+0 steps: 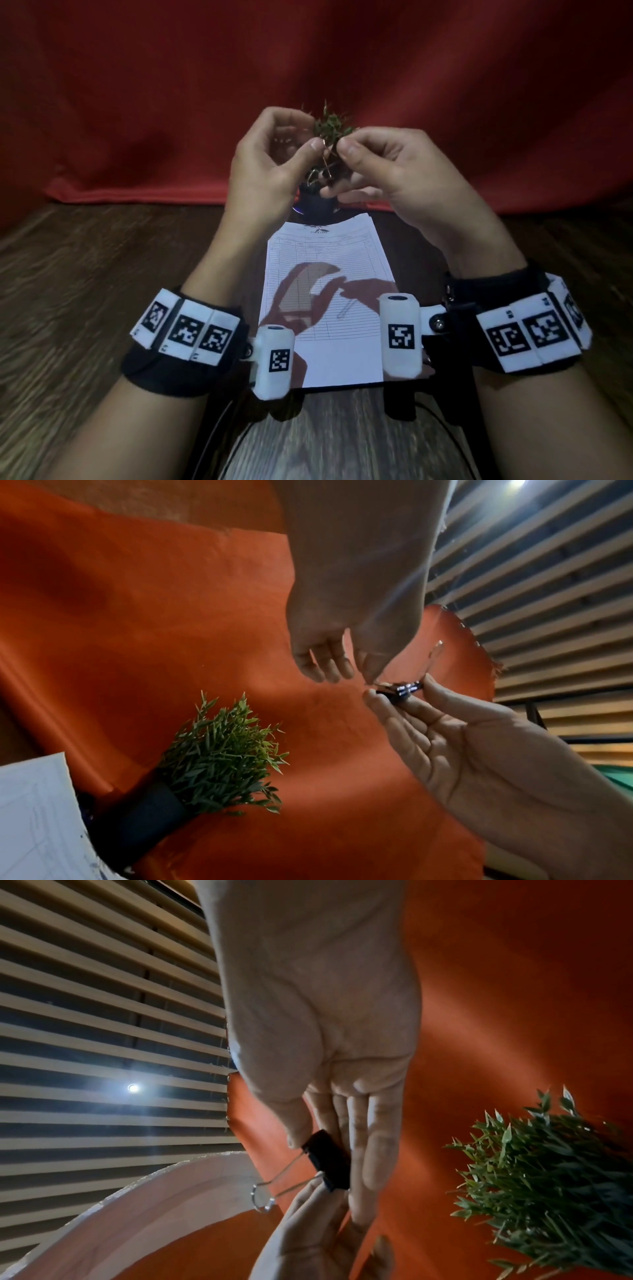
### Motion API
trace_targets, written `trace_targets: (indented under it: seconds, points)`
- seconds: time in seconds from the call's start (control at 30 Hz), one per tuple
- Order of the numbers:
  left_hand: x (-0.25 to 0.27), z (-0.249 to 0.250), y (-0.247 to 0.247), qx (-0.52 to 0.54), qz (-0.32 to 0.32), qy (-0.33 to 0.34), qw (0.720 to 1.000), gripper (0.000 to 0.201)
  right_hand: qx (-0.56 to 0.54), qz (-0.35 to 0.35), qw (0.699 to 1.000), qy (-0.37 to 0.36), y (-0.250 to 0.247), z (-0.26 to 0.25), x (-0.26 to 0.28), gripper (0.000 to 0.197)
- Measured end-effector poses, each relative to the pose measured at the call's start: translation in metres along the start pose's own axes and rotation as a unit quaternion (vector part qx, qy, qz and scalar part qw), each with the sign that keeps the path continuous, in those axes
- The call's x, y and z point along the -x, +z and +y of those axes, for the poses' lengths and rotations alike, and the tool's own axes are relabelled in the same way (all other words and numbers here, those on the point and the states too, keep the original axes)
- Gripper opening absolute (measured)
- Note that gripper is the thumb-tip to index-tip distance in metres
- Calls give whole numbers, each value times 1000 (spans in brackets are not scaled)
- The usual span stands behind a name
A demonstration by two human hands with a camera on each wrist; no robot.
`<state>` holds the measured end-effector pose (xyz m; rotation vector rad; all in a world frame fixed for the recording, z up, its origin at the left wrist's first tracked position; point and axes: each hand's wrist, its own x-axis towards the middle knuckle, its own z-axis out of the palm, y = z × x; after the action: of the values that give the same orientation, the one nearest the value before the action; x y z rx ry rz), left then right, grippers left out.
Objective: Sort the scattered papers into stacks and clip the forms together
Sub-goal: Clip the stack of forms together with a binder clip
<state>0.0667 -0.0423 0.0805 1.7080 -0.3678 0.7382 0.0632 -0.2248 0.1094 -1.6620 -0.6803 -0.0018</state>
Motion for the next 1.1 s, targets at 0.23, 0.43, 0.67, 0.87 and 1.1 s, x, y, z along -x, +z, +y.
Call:
trace_targets:
  seconds: [0.23,0.43,0.67,0.87,1.1]
  points:
    - [6,18,2,-12,-80,42,996,17,-29,90,995,30,0,-1,-2,22]
    - [5,15,-2,28,-171,22,985,34,-38,94,994,31,2,-3,-1,24]
    - [5,10,-2,-98,-77,82,989,19,29,54,997,45,7,-7,1,50]
    - [-1,11,-4,135,-55,-34,989,10,103,91,990,24,8,1,-2,37]
    - [-6,3,-12,76,-100,-94,988,5,71,105,992,12,9,7,-5,34]
